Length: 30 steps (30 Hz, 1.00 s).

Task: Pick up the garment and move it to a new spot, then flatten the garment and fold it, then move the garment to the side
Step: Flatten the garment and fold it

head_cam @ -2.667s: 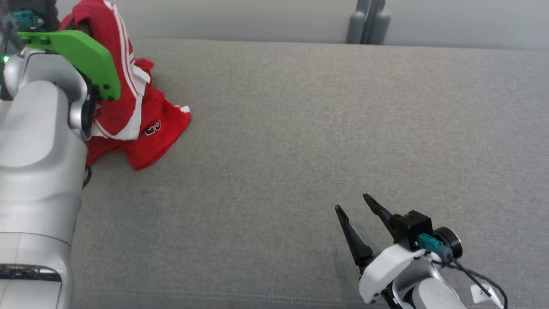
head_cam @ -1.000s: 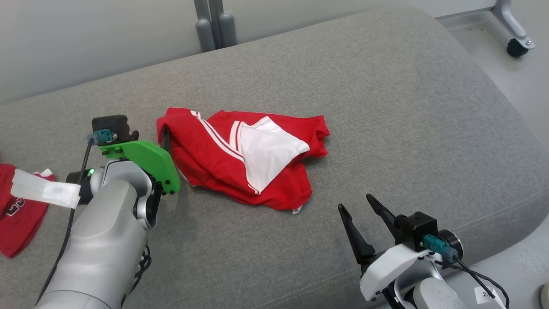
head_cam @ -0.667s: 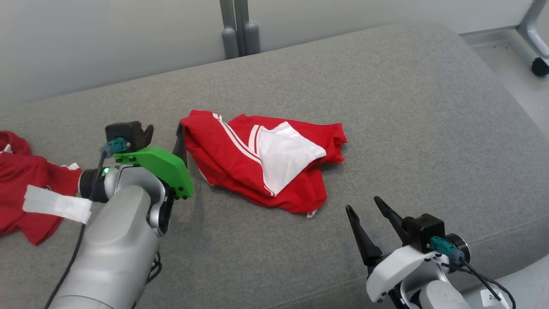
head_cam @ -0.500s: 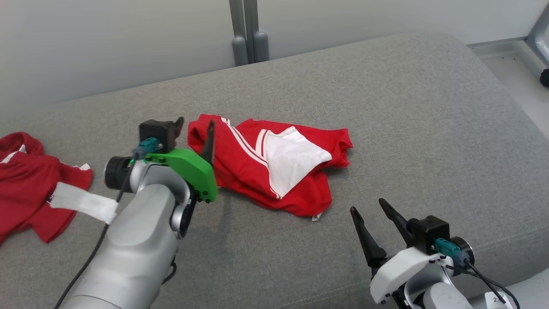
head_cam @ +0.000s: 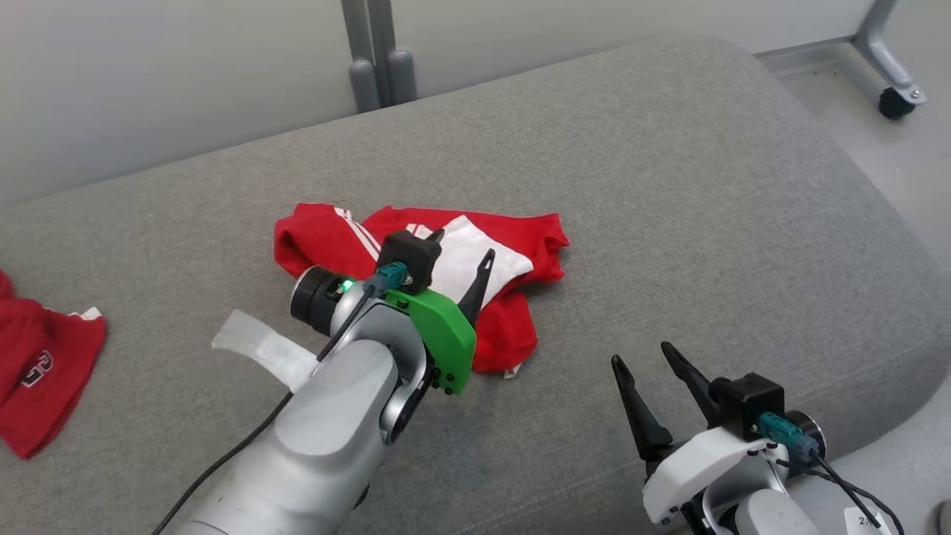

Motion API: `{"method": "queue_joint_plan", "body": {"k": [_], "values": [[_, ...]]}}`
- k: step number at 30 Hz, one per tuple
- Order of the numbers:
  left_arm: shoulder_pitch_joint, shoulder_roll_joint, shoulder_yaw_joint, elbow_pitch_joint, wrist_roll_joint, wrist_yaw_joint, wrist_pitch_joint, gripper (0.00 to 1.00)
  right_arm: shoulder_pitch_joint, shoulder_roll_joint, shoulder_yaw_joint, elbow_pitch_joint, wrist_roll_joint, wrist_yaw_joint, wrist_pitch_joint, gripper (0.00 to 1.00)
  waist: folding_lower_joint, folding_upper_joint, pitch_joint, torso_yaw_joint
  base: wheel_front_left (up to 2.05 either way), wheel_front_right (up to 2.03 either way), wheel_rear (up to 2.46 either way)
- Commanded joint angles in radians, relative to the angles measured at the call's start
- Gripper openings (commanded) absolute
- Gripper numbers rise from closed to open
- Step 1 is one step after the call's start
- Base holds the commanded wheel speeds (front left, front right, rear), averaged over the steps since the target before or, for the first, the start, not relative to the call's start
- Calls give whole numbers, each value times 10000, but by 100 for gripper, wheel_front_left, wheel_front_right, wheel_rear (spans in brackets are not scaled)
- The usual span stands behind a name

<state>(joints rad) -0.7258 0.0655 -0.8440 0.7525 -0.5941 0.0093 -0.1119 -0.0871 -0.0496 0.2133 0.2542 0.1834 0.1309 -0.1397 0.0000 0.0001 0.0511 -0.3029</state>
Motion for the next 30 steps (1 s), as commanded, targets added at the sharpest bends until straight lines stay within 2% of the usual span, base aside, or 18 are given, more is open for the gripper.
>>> {"method": "queue_joint_plan", "body": {"k": [1,10,17,20,21,22,26,28,30], "values": [[-29,-10,-115,-27,146,50,69,100,-106,-13,4,-45,78,-3,-57,100,0,-1,483,-622,0,0,0],[-502,94,-738,493,679,308,547,100,-332,-8,57,148,310,-3,-388,100,0,-1,1196,-1557,0,0,0],[-575,245,-1025,963,926,425,493,100,-346,-8,72,302,403,-3,-572,100,0,-1,1334,-1670,0,0,0],[-555,251,-979,1086,836,447,366,79,-431,-10,145,386,416,-3,-595,100,0,-1,1321,-1604,0,0,0],[-540,246,-952,1148,792,439,331,59,-445,-8,179,404,408,-3,-588,100,0,-1,1305,-1576,0,0,0],[-539,235,-951,1197,758,415,296,51,-442,-8,213,420,391,-3,-583,100,0,-1,1289,-1554,0,0,0],[-578,155,-947,1388,680,457,230,46,-508,-13,305,475,369,-3,-563,100,0,-1,1214,-1488,0,0,0],[-613,132,-985,1488,683,485,224,49,-515,-13,346,463,354,-3,-536,100,0,-1,1178,-1479,0,0,0],[-623,88,-1048,1565,681,480,244,60,-513,-13,365,471,332,-3,-517,100,0,-1,1155,-1477,0,0,0]]}}
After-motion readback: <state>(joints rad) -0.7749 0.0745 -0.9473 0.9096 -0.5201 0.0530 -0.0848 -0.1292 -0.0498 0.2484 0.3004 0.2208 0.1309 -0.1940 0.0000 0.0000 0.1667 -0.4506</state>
